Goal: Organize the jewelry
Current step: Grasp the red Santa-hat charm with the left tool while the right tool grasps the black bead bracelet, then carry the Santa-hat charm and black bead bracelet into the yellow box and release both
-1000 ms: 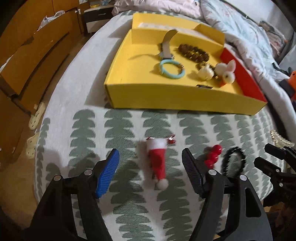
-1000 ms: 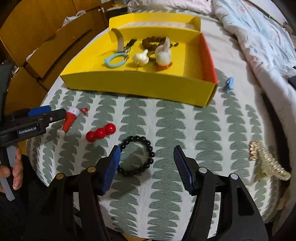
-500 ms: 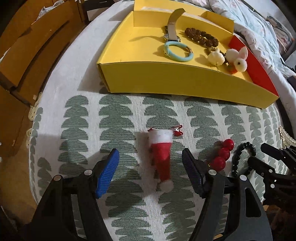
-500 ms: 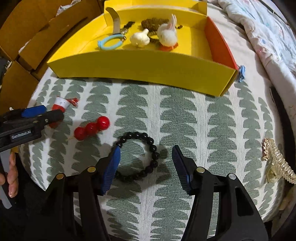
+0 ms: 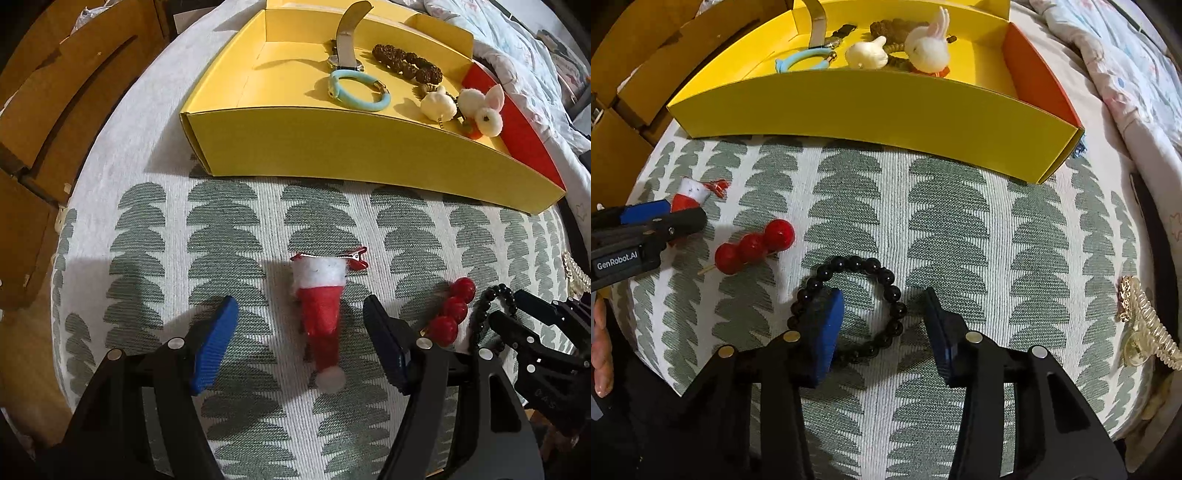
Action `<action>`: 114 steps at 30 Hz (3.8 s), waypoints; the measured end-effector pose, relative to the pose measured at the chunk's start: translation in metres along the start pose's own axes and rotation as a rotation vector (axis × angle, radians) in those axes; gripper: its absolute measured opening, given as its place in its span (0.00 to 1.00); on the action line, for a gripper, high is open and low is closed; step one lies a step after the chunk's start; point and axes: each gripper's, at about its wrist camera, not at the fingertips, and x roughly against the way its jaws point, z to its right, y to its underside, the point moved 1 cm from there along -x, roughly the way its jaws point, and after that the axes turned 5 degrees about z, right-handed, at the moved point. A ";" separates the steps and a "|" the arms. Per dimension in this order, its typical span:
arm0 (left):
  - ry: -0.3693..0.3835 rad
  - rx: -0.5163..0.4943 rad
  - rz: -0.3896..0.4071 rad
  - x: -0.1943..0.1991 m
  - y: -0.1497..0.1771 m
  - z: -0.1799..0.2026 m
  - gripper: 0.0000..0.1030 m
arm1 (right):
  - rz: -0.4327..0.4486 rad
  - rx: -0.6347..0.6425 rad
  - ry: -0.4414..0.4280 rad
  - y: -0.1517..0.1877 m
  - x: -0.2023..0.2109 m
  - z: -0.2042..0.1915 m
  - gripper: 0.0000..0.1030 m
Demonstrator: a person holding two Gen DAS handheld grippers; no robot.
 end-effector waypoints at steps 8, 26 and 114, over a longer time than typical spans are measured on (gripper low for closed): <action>0.019 -0.014 0.000 -0.002 0.000 0.006 0.54 | 0.005 0.007 0.018 -0.003 -0.002 -0.007 0.39; 0.050 -0.016 -0.002 -0.002 0.000 0.009 0.16 | 0.003 -0.049 0.000 0.003 0.005 0.002 0.12; 0.029 0.102 -0.016 -0.050 -0.164 -0.014 0.18 | 0.148 -0.075 -0.231 -0.253 -0.044 0.034 0.19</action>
